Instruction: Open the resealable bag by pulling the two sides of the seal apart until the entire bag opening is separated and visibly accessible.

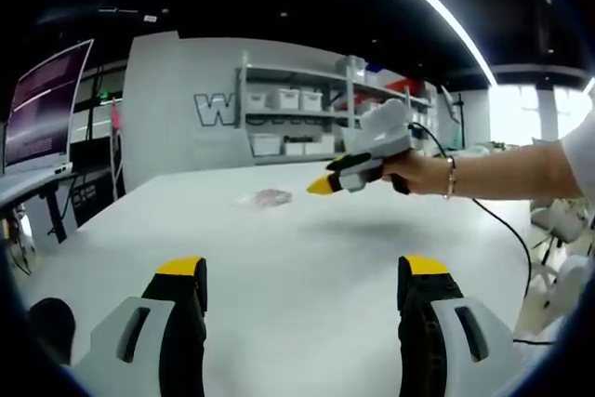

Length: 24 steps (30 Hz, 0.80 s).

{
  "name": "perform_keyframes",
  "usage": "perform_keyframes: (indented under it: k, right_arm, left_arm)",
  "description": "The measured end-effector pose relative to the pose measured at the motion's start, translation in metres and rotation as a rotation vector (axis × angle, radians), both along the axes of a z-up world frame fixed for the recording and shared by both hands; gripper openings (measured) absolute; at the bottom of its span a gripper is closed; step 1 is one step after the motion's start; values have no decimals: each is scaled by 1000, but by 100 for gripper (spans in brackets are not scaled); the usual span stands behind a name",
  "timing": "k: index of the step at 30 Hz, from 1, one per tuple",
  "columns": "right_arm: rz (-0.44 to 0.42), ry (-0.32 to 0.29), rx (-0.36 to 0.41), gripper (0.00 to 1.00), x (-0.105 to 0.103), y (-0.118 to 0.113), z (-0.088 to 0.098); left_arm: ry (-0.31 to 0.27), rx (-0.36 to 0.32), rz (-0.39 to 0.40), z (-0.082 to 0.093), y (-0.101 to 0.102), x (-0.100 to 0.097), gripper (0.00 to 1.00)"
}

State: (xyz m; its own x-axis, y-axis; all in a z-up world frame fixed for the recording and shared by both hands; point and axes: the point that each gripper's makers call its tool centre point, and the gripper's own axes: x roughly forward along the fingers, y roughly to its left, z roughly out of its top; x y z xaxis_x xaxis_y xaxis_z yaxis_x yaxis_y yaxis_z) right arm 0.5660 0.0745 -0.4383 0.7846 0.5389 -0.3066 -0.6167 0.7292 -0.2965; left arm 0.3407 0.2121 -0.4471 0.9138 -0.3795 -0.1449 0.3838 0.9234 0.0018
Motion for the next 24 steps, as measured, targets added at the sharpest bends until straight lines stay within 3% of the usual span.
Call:
perform_keyframes:
  k: [12, 17, 24]
  right_arm:
    - [15, 11, -7, 53, 5, 7, -8]
    - [18, -24, -49, 51, 16, 7, -5]
    - [35, -29, -56, 48, 14, 12, -6]
  left_arm:
    - [3, -3, 5, -1, 1, 3, 83]
    - [5, -6, 5, -2, 0, 4, 83]
    - [16, -11, 8, -7, 1, 5, 83]
